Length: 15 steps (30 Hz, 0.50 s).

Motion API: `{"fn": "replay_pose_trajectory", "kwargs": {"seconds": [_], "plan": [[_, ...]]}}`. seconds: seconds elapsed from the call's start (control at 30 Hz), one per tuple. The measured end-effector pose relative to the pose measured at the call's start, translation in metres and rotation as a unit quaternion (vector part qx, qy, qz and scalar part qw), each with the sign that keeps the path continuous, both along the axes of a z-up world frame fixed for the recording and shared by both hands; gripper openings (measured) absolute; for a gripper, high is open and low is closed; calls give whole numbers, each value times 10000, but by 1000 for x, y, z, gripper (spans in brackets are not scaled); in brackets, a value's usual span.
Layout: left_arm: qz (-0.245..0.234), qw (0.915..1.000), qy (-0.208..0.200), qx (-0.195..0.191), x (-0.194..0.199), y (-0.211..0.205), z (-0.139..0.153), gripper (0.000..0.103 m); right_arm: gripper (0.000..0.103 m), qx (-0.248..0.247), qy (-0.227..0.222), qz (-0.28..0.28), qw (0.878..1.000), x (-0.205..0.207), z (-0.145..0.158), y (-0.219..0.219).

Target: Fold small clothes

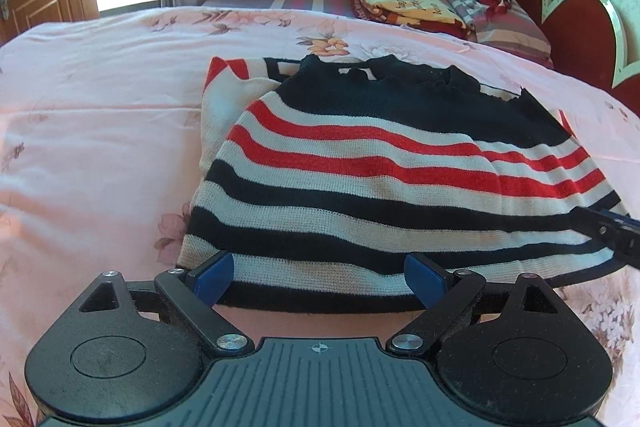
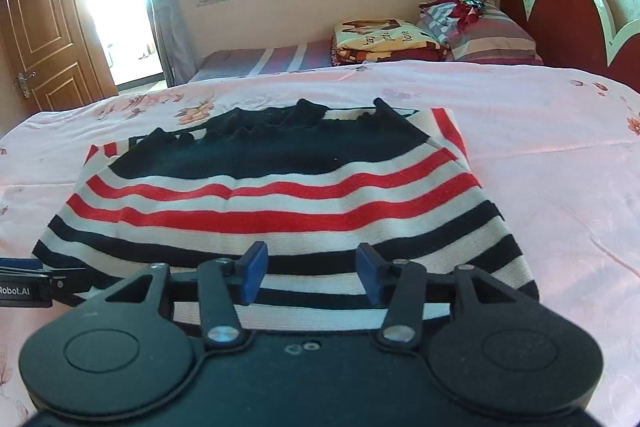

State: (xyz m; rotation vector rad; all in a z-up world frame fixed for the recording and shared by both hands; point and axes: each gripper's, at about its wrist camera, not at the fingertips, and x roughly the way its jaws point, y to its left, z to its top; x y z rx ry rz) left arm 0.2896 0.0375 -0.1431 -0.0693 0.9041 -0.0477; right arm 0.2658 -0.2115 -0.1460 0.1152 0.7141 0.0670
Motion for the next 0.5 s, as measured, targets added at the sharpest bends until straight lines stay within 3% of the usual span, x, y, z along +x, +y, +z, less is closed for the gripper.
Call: {"fn": "replay_pose_trajectory", "kwargs": {"seconds": [0.13, 0.27, 0.5], "plan": [[324, 9981, 152, -499, -4, 11, 1, 92, 51, 24, -7, 146, 9999, 1, -1, 10], [725, 9910, 351, -1067, -13, 24, -8, 92, 51, 54, 19, 219, 9997, 2, -4, 15], [1051, 9828, 417, -1462, -22, 31, -28, 92, 51, -173, 15, 386, 9991, 4, -7, 25]]}}
